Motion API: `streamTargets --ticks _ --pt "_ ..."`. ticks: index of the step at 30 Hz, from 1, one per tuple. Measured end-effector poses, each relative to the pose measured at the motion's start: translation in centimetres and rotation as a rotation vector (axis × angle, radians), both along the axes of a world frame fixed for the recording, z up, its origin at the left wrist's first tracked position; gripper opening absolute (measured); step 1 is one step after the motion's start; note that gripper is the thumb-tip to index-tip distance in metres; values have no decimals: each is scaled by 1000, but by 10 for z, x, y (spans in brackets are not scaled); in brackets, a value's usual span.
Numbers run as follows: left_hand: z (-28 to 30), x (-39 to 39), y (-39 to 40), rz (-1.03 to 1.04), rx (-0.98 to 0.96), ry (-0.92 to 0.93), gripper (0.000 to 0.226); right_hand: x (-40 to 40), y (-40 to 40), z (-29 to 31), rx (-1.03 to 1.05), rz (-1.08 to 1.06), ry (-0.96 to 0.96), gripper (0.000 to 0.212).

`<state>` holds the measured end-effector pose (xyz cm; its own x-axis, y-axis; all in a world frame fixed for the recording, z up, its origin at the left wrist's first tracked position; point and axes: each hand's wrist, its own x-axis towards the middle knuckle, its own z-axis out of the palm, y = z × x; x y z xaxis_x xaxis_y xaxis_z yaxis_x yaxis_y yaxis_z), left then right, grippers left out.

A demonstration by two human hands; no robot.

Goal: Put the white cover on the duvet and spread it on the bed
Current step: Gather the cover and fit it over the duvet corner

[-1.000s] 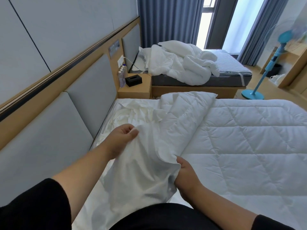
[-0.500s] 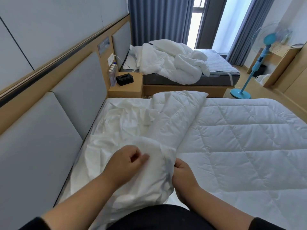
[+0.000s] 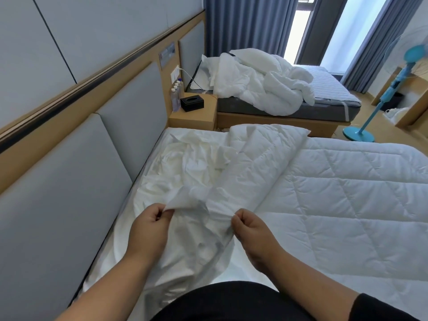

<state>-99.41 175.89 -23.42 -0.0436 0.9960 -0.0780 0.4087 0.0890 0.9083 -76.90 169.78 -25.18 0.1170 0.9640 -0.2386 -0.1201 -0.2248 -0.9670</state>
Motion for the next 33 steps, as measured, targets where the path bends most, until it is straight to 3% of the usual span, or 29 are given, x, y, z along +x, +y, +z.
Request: streamTargets --ticks 4,6,8,10,12,13,15,16,18,23,26,27,31,33 --pt "-6 -10 -1 116 -87 -141 28 -18 -4 5 -145 288 186 38" --pt "-4 -10 -6 125 -98 -181 27 -23 -10 13 -259 525 115 30" --pt "-2 -8 -12 131 -110 -242 26 -25 -12 13 -327 598 8 38" --pt "-2 -8 -18 121 -138 -321 30 -27 -6 6 -329 427 -137 36" --pt "-5 -10 -24 100 -172 -379 40 -25 1 -1 -254 138 -298 18" --pt "-5 -9 -28 96 -192 -405 40 -23 4 -4 -223 81 -360 25" --pt "-3 -4 -36 93 -244 -471 29 -24 6 -7 -194 154 -415 39" --pt "-4 -1 -41 81 -289 -511 29 -27 7 -7 -199 205 -421 30" --pt "-1 4 -49 35 -356 -614 31 -34 6 -9 -209 242 -425 15" --pt "0 -3 -47 77 -376 -780 34 -30 5 -15 -113 -124 -216 21" --pt "2 -10 -43 90 -381 -842 33 -16 4 -22 -154 -133 -102 32" --pt "3 -13 -42 86 -380 -861 34 -11 2 -27 -182 -70 -176 33" --pt "8 -18 -43 71 -395 -895 35 22 0 -52 -286 222 -897 47" --pt "11 -9 -55 -9 -393 -815 34 38 1 -57 -334 179 -1009 44"
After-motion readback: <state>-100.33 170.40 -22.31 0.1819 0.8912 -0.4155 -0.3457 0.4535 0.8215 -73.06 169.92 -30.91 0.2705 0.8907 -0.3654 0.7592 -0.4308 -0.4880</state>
